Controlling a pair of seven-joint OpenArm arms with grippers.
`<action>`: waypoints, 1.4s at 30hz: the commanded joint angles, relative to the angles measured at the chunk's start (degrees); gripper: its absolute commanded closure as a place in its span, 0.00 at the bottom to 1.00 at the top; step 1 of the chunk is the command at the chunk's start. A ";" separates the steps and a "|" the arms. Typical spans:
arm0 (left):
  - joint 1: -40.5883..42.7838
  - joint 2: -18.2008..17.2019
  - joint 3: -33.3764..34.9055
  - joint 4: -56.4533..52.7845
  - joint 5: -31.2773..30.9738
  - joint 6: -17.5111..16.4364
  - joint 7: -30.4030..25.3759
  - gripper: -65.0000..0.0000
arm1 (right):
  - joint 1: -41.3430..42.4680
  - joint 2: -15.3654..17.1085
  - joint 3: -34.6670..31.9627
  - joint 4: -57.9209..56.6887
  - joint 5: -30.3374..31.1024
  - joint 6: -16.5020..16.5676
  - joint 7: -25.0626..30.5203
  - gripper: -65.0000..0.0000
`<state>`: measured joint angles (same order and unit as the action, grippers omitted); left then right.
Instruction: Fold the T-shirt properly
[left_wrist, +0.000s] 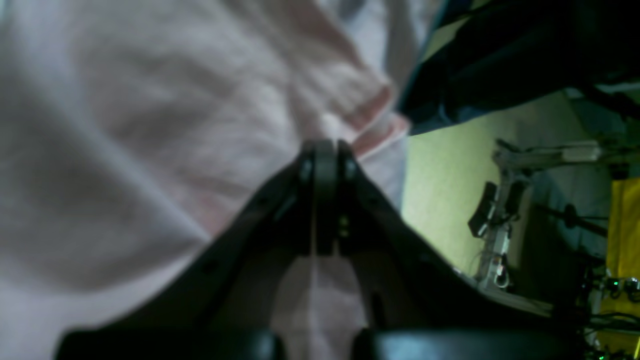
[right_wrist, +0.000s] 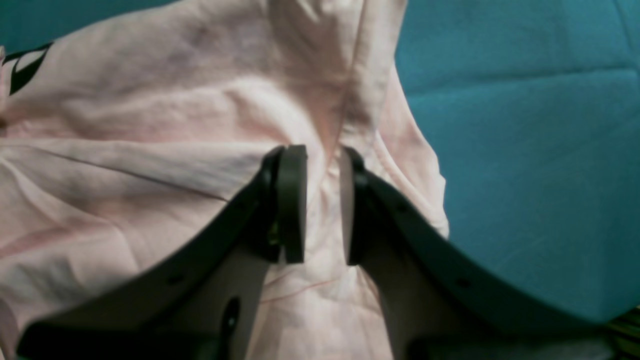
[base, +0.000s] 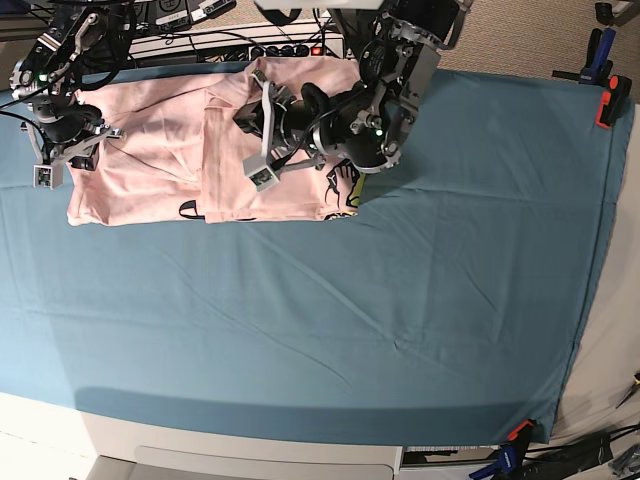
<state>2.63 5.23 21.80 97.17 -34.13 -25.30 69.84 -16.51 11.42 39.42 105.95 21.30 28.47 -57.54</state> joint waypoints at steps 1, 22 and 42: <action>-1.11 0.55 0.17 1.11 -1.07 -0.55 -0.28 1.00 | 0.33 0.96 0.33 0.74 0.74 0.00 1.64 0.81; -7.30 -13.29 0.04 1.14 20.28 7.10 -3.89 1.00 | 0.33 0.92 0.33 0.74 0.92 0.00 1.46 0.81; -11.37 -13.35 -7.02 1.16 10.71 7.30 -3.34 1.00 | 0.33 1.14 0.35 0.74 0.87 0.94 0.52 0.76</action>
<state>-7.38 -8.21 14.94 97.45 -22.90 -17.85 67.24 -16.51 11.44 39.42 105.95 22.04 29.34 -58.04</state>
